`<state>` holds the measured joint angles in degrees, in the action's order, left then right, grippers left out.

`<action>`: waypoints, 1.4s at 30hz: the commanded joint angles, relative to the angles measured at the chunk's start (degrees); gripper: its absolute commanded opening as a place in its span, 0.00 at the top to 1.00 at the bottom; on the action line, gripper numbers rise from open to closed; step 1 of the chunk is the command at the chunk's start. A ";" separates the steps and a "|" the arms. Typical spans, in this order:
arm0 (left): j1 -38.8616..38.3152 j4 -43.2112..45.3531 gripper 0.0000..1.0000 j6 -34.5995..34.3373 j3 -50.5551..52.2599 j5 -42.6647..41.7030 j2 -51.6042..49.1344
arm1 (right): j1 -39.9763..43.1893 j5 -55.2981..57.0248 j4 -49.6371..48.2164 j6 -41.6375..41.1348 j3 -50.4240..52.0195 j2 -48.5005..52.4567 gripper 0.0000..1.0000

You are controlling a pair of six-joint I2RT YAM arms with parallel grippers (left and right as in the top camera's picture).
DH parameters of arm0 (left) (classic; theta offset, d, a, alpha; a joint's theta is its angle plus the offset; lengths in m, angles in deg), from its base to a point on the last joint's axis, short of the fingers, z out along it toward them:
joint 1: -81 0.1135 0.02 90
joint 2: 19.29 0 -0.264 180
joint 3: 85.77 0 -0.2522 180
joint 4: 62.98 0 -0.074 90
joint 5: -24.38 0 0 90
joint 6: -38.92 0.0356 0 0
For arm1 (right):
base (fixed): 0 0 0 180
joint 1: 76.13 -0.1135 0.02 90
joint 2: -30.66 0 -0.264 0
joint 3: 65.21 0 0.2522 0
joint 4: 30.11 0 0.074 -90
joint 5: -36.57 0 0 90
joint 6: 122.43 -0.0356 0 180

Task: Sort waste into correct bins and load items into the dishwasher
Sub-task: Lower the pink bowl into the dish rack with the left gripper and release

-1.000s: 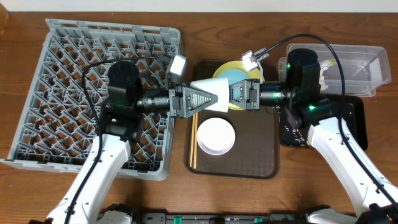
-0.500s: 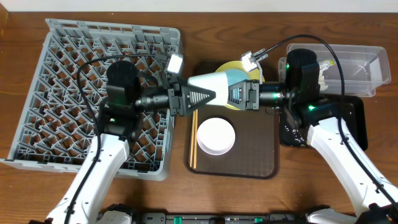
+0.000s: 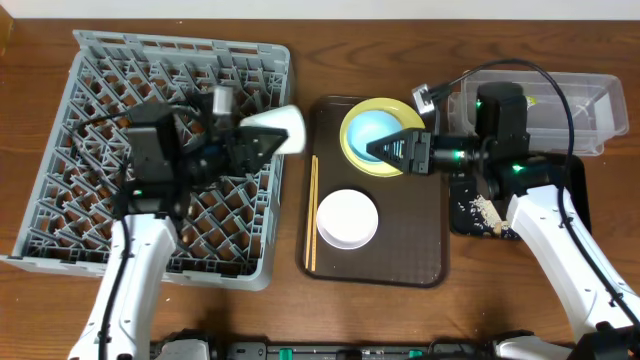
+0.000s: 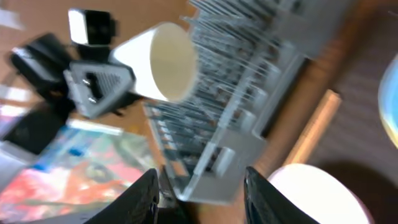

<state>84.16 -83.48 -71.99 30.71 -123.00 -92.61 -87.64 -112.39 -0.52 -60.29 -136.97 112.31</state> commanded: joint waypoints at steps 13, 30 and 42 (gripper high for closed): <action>8.15 -43.01 0.91 10.56 -8.15 47.12 10.93 | 0.39 36.17 37.24 22.21 -13.79 -1.62 0.57; 8.17 -49.48 0.91 9.68 -8.11 54.42 -0.74 | 0.39 38.21 42.07 22.62 -15.80 -1.62 0.57; 8.20 -48.48 0.81 9.70 -8.13 54.42 -8.04 | 0.39 38.18 42.32 22.62 -15.80 -1.62 0.57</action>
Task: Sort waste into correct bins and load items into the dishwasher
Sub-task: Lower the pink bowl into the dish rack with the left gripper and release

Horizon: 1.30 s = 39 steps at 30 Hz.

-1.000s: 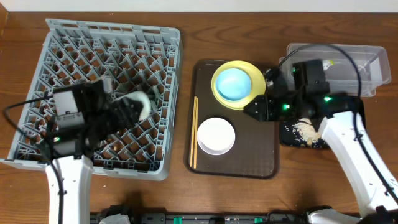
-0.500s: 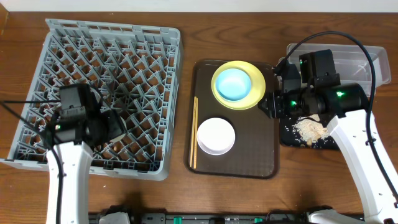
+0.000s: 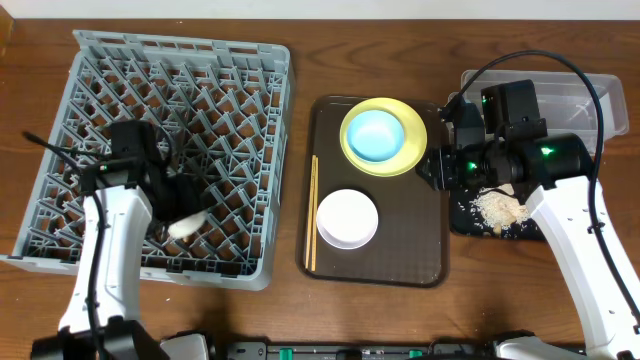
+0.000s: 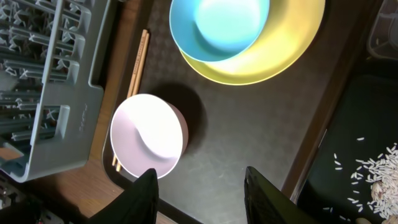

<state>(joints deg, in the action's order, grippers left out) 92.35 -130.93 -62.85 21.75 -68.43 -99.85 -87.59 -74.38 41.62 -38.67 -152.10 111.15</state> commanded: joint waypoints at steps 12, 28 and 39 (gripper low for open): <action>-0.02 1.27 0.92 0.31 0.83 -0.15 5.66 | 0.35 0.17 0.13 0.98 -0.68 -0.46 0.57; -0.02 0.66 0.44 0.33 1.64 -0.15 5.33 | 0.35 0.17 0.79 1.01 -0.68 -0.46 0.57; -0.02 0.02 0.34 0.33 1.64 -0.17 5.33 | 0.35 0.20 0.76 1.01 -0.68 -0.46 0.57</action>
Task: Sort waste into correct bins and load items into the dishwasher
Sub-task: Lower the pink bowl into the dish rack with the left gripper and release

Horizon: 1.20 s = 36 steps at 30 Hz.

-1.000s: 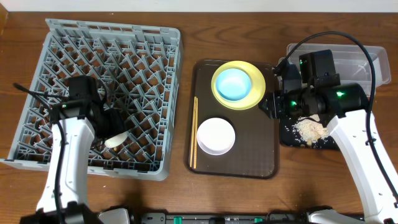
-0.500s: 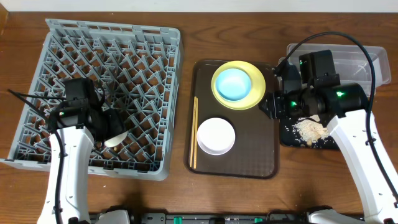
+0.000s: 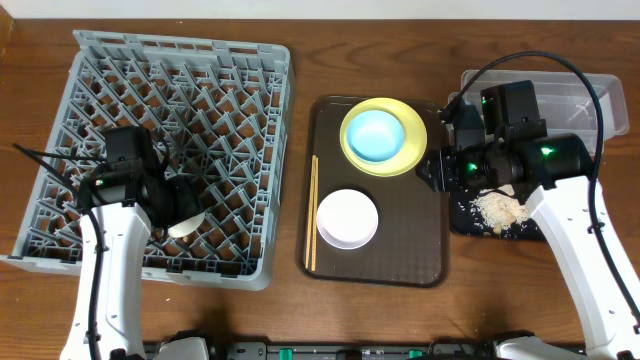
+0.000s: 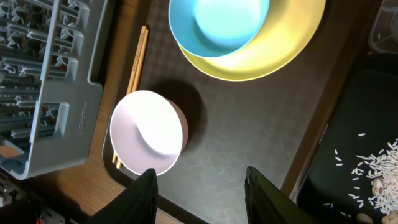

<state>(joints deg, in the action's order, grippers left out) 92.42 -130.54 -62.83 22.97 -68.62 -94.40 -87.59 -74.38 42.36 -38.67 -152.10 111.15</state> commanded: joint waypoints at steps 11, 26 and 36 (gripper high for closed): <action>-0.09 -1.46 0.29 0.31 0.42 0.02 -0.09 | 0.35 0.24 0.00 1.05 -0.68 -0.46 0.56; -0.07 -1.66 0.24 0.31 0.35 -0.39 0.28 | 0.35 1.05 0.02 1.20 -0.68 -0.46 0.56; -0.22 -1.57 0.32 0.31 -3.10 -6.64 6.88 | 0.37 4.98 0.76 0.85 -0.68 -0.46 0.56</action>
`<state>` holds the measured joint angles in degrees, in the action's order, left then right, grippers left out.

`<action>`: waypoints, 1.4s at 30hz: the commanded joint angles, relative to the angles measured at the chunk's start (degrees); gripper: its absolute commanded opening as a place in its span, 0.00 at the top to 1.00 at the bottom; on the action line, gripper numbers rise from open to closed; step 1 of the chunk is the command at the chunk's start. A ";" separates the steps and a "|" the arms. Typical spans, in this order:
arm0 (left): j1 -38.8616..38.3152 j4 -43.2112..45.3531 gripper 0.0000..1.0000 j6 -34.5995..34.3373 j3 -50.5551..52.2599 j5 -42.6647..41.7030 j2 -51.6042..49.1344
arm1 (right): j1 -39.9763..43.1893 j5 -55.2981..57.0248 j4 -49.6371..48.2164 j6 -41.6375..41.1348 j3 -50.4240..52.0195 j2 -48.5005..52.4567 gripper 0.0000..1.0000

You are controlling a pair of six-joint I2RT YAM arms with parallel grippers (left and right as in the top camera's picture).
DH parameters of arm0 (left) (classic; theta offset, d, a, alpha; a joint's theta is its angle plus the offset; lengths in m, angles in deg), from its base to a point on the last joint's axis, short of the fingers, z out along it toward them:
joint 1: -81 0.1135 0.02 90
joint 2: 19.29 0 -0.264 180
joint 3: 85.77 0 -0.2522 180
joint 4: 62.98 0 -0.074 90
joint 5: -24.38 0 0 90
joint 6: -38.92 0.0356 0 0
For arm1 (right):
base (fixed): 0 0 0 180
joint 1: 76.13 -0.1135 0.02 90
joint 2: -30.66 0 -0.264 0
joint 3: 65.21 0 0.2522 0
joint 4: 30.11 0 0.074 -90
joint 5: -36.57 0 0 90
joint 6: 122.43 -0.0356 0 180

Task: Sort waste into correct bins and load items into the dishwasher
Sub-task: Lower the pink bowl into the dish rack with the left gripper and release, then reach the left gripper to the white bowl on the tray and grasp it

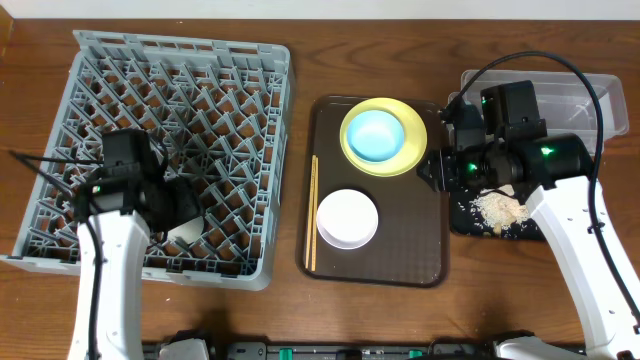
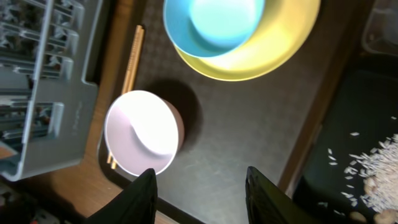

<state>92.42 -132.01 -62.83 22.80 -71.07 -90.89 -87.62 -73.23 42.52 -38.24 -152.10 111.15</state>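
The white cup (image 1: 186, 231) lies low in the grey dish rack (image 1: 230, 60), front middle, mostly covered by my left gripper (image 1: 172, 205). Whether its jaws still hold the cup is hidden. On the brown tray (image 1: 400, 250) stand a blue bowl (image 1: 378, 130) in a yellow plate (image 1: 412, 148), a white bowl (image 2: 142, 132) and chopsticks (image 2: 129, 65). My right gripper (image 2: 202, 198) hangs open and empty above the tray's right part, beside the white bowl.
A black bin (image 1: 470, 222) holding spilled rice (image 1: 497, 207) sits right of the tray, under my right arm. Behind it stands a clear plastic container (image 1: 575, 100). The rack's rim (image 2: 74, 118) borders the tray on the left.
My left gripper has settled slightly lower over the cup, so less of the cup shows. My right gripper has shifted a touch; its jaws stay open.
First my left gripper held the white cup above the rack's right edge while my right gripper was by the blue bowl. Then the cup lay down in the rack's front middle and my right gripper was open over the tray's right side. Both have stayed there.
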 commanded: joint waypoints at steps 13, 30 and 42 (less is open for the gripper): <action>-27.74 10.25 0.32 0.79 -4.74 -9.25 7.37 | 9.07 19.76 6.58 -6.12 -0.70 -5.25 0.01; -58.36 25.44 0.32 0.76 -6.05 -3.91 -17.79 | 16.94 19.34 10.34 -6.08 -0.68 -7.41 0.01; -62.95 26.03 0.51 0.72 -6.05 -3.93 -30.12 | 16.94 19.32 10.36 -6.12 -0.68 -7.41 0.01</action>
<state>30.23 -106.19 -62.79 17.97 -75.73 -119.28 -70.89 -54.25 52.83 -43.96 -152.10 103.87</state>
